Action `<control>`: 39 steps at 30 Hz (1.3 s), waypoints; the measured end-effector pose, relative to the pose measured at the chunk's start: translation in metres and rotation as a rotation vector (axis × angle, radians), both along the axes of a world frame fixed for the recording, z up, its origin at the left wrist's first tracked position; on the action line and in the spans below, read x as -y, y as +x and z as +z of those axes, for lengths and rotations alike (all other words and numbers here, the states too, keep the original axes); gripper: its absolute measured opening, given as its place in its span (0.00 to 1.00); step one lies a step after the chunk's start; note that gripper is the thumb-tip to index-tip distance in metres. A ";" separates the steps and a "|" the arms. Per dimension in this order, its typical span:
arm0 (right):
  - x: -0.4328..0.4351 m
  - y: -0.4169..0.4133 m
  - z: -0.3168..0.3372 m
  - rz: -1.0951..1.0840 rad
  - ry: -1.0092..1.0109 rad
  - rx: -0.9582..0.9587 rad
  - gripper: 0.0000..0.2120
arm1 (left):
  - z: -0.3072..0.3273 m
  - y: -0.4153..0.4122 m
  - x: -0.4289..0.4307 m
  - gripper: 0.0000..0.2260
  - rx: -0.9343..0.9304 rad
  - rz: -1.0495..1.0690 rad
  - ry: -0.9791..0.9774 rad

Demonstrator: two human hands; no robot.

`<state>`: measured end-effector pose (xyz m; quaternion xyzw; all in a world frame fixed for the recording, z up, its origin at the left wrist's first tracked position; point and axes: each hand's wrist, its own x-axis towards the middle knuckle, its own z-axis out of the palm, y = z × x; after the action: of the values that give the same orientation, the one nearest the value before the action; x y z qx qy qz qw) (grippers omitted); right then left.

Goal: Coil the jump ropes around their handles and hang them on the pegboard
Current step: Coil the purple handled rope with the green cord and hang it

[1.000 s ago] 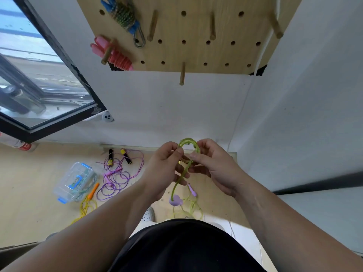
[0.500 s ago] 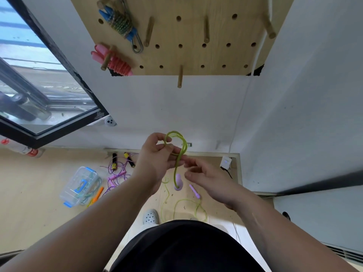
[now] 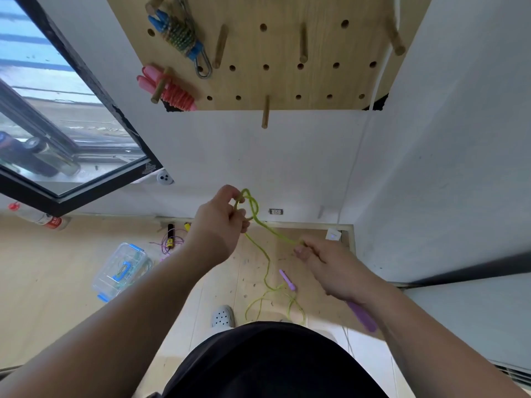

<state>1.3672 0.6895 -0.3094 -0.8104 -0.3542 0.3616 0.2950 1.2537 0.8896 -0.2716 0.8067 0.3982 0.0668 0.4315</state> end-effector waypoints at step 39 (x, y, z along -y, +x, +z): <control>-0.027 -0.008 0.040 -0.384 0.184 -0.735 0.11 | 0.005 -0.010 0.047 0.11 0.077 -0.185 -0.193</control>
<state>1.3594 0.7165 -0.2689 -0.6492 -0.0987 0.5318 0.5348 1.2433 0.8431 -0.2668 0.7915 0.3099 0.0189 0.5264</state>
